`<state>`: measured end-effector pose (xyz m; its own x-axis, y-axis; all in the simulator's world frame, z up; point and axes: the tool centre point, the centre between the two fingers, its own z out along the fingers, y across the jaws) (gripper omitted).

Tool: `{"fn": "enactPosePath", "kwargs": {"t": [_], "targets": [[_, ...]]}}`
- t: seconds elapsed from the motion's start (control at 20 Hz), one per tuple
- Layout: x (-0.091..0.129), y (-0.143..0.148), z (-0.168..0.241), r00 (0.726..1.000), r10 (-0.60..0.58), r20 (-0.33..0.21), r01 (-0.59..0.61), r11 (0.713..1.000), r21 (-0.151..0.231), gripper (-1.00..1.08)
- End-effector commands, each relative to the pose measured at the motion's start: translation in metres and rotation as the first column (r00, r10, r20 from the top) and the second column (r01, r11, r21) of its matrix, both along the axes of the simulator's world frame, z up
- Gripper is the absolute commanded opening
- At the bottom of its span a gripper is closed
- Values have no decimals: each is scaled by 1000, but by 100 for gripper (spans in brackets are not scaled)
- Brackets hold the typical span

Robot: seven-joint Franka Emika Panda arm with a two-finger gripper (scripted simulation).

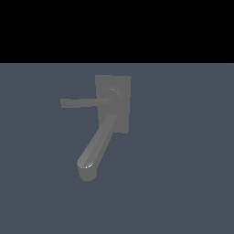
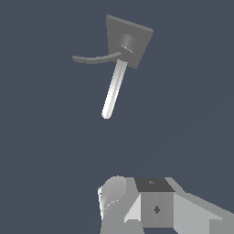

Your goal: Turn on the faucet by rotating a designated handle.

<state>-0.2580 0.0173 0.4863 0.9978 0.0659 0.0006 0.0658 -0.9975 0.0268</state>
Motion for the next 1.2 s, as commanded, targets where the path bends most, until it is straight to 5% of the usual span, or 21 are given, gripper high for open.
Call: {"fn": "enactPosePath", "kwargs": {"t": [0.0,0.25,0.55,0.85,1.15], "targets": [[0,0,0,1000,0,0,0,1000,0,-100],[1,-2,3,1000,-4,17,5,1000,-26,-100],[7,-7,15,996,-16,84,26,992,-126,-100],[15,-12,40,980,-14,198,73,953,-295,-100],[25,-10,77,941,36,335,148,850,-505,-100]]}}
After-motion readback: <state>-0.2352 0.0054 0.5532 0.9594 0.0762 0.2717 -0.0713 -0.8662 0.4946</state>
